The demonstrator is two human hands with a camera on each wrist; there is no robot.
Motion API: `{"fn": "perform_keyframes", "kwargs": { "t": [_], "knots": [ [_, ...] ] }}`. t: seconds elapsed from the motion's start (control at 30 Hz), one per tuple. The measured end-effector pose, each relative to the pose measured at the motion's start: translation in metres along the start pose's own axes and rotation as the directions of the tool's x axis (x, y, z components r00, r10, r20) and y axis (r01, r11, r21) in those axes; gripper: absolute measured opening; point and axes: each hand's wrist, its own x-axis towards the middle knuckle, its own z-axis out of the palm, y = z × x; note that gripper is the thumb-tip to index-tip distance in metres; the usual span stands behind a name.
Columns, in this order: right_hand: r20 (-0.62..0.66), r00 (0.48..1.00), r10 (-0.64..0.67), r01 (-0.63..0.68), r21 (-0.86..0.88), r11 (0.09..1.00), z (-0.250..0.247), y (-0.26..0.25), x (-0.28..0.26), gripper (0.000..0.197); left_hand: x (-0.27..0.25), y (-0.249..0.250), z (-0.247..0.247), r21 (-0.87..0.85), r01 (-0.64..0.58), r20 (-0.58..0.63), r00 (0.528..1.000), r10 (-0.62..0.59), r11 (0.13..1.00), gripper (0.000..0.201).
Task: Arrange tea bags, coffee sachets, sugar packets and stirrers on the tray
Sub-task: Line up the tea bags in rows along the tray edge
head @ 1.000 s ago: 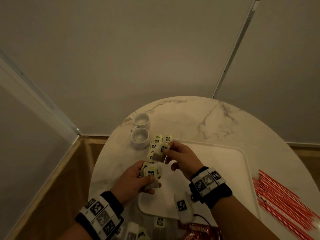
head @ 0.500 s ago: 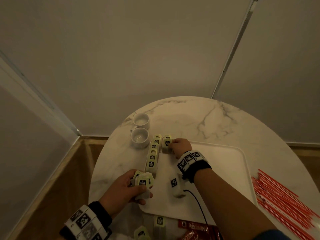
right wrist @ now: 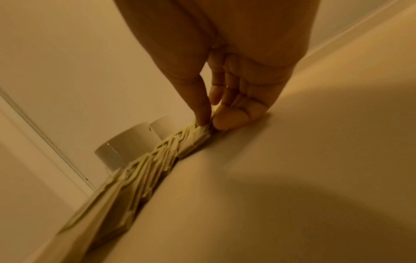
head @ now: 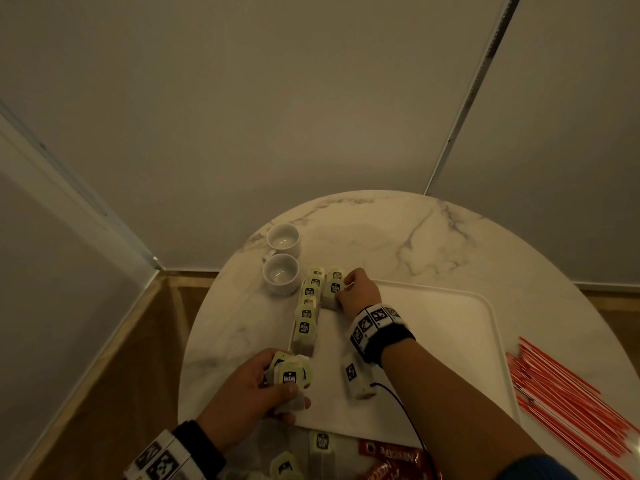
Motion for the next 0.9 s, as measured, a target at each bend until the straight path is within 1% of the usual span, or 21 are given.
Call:
{"fn": "perform_keyframes", "kwargs": {
  "t": [0.33,0.5,0.57,0.6,0.63,0.7,0.73,0.8,0.87,0.9],
  "knots": [
    [-0.031,0.999,-0.04,0.039,-0.034,0.999,0.001,0.004,0.008,0.013,0.005,0.0,0.006,0.013,0.004,0.007,1.0,-0.004,1.0,0.027],
    [-0.039,0.999,-0.029,0.031,0.052,0.998,0.002,0.01,0.01,0.007,0.007,0.002,0.011,0.016,-0.005,-0.009,1.0,0.006,1.0,0.03],
    [-0.056,0.998,-0.011,0.018,0.127,0.992,-0.005,0.009,0.003,0.004,0.009,0.004,0.011,0.003,-0.02,-0.03,0.999,0.02,1.0,0.035],
    [-0.057,0.998,-0.003,0.013,0.187,0.982,-0.01,0.008,-0.004,0.008,0.009,0.006,0.011,-0.002,-0.029,-0.042,0.999,0.029,1.0,0.036],
    [-0.033,0.999,0.0,0.008,0.259,0.966,-0.016,0.005,-0.015,0.011,0.01,0.007,0.01,-0.005,-0.039,-0.055,0.998,0.038,0.999,0.037],
    [0.093,0.995,-0.031,-0.009,0.403,0.915,-0.028,-0.001,-0.044,0.015,0.012,0.009,0.009,-0.014,-0.062,-0.08,0.995,0.06,0.998,0.039],
    [0.185,0.981,-0.064,-0.03,0.468,0.883,-0.032,-0.004,-0.06,0.017,0.013,0.01,0.009,-0.017,-0.072,-0.088,0.994,0.07,0.997,0.039],
    [0.35,0.927,-0.136,-0.096,0.573,0.814,-0.038,-0.007,-0.09,0.021,0.015,0.012,0.009,-0.017,-0.089,-0.097,0.991,0.087,0.996,0.04],
    [0.428,0.882,-0.195,-0.109,0.589,0.801,-0.04,-0.006,-0.114,0.019,0.016,0.013,0.011,-0.006,-0.108,-0.099,0.989,0.107,0.994,0.039],
    [0.438,0.873,-0.215,-0.091,0.578,0.811,-0.039,-0.005,-0.122,0.015,0.017,0.013,0.012,0.006,-0.115,-0.096,0.989,0.115,0.993,0.038]
  ]
}}
